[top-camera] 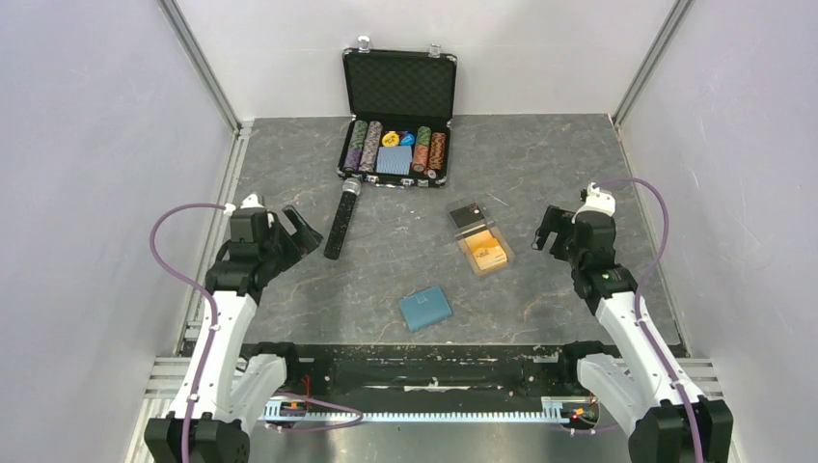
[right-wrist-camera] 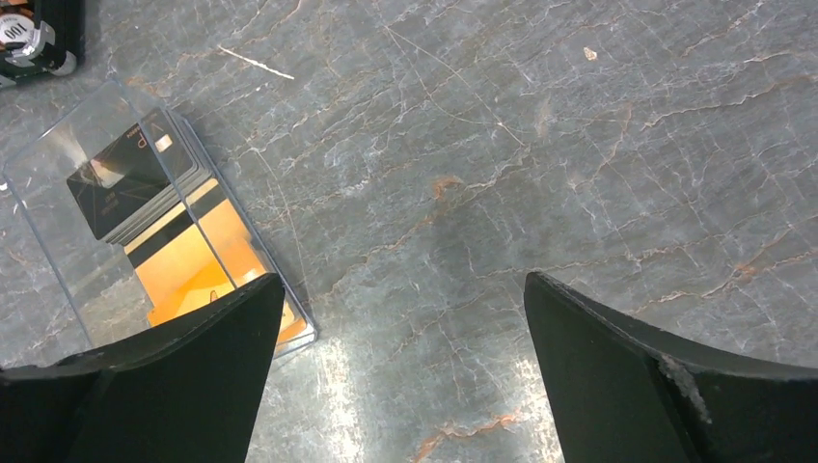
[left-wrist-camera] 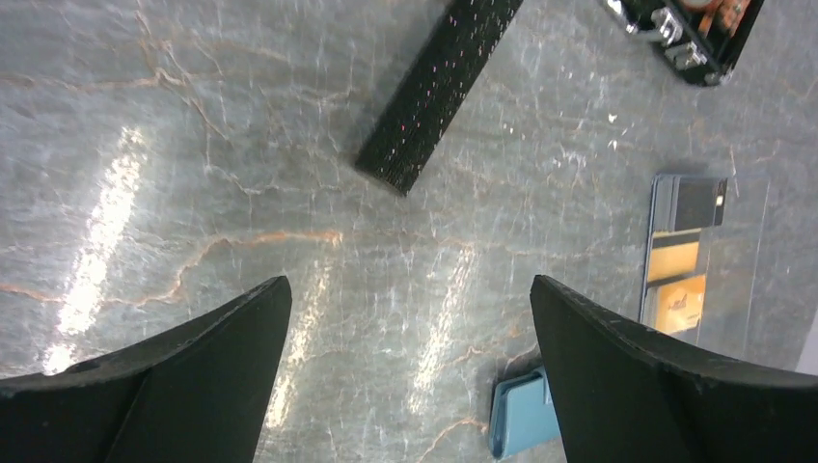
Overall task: Put the credit cards into the card holder
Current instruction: Pick up the card holder from the center of the board, then open the card holder at the center of the board.
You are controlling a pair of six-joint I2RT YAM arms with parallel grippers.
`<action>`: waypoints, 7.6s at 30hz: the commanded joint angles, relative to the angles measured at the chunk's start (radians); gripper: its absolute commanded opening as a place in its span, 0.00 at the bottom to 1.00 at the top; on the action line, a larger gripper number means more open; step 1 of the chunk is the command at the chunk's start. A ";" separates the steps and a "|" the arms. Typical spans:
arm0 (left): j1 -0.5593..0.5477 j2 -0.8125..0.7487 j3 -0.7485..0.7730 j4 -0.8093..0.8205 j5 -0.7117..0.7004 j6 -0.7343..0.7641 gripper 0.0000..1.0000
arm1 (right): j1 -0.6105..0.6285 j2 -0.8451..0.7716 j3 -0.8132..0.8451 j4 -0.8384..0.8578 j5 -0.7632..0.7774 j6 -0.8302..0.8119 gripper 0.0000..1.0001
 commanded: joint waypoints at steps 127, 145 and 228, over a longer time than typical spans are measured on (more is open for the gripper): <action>-0.897 0.449 0.347 0.111 0.122 0.126 0.93 | 0.325 0.089 0.022 0.120 -0.720 0.551 0.00; -1.307 0.840 0.751 -0.135 -0.480 0.221 0.82 | 0.325 0.118 0.049 0.070 -0.746 0.704 0.00; -0.990 0.408 0.206 0.219 -0.078 -0.188 0.02 | 0.588 0.462 0.303 -0.092 -0.423 0.378 0.77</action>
